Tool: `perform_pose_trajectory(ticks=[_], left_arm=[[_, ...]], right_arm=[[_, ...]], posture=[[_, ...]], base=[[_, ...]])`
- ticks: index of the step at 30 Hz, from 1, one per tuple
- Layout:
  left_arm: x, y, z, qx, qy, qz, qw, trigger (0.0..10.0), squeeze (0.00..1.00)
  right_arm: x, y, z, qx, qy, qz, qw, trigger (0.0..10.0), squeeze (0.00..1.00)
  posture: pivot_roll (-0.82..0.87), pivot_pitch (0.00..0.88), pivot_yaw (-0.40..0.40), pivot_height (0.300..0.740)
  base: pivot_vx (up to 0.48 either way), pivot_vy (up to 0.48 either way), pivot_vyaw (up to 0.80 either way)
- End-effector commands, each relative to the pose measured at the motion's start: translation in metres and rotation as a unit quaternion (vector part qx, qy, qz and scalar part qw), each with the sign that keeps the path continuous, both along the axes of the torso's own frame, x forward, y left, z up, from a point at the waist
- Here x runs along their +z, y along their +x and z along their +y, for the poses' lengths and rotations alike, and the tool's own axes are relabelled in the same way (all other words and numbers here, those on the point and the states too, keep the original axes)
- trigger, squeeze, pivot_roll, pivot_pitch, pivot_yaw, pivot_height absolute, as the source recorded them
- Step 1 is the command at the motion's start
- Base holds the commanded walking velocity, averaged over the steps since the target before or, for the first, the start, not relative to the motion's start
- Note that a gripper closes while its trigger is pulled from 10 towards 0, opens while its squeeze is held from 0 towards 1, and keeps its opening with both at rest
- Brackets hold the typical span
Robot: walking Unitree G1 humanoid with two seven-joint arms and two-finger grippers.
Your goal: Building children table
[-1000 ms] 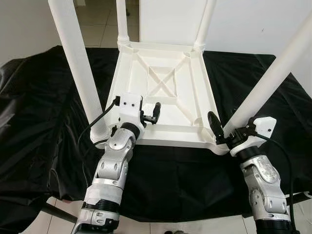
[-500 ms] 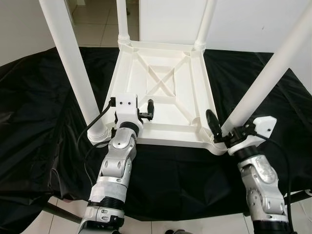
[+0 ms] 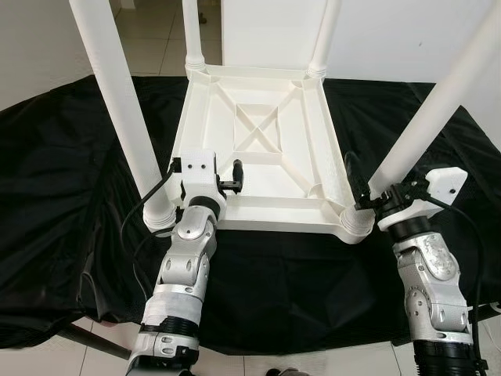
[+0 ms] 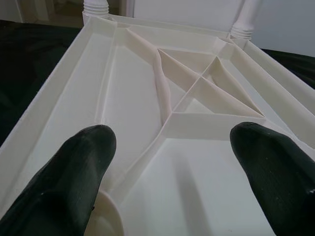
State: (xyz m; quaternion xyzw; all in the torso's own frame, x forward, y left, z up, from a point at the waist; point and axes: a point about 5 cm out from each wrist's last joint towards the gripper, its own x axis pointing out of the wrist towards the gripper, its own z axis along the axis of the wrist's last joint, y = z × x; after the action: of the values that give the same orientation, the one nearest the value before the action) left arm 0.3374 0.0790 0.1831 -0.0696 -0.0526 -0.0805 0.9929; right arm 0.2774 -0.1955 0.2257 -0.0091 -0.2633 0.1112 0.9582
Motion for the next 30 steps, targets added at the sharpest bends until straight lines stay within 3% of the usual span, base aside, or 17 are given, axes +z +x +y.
perform_pose_trajectory(ticks=[1,8,11,30], left_arm=[[-0.002,0.001,-0.003,0.011,-0.004,0.006,1.000,10.0,0.00],[-0.007,0.003,-0.003,0.015,0.003,0.010,1.000,10.0,0.00],[-0.010,0.004,-0.002,0.020,0.003,0.014,1.000,10.0,0.00],[-0.011,0.010,0.009,0.060,0.013,-0.001,0.998,10.0,0.00]], right_arm=[[0.018,-0.001,0.002,0.003,0.001,-0.032,0.999,10.0,0.00],[0.048,-0.001,0.009,0.016,0.003,-0.071,0.997,10.0,0.00],[0.060,0.003,0.014,0.022,-0.020,-0.069,0.997,10.0,0.00],[0.075,0.012,0.015,-0.004,-0.068,-0.017,0.998,10.0,0.00]], posture=[[-0.03,0.123,-0.010,0.740],[-0.03,0.113,-0.017,0.740],[-0.03,0.104,-0.019,0.740],[-0.04,0.068,-0.034,0.740]], base=[[0.000,0.000,0.00],[0.000,0.000,0.00],[0.000,0.000,0.00],[0.000,0.000,0.00]])
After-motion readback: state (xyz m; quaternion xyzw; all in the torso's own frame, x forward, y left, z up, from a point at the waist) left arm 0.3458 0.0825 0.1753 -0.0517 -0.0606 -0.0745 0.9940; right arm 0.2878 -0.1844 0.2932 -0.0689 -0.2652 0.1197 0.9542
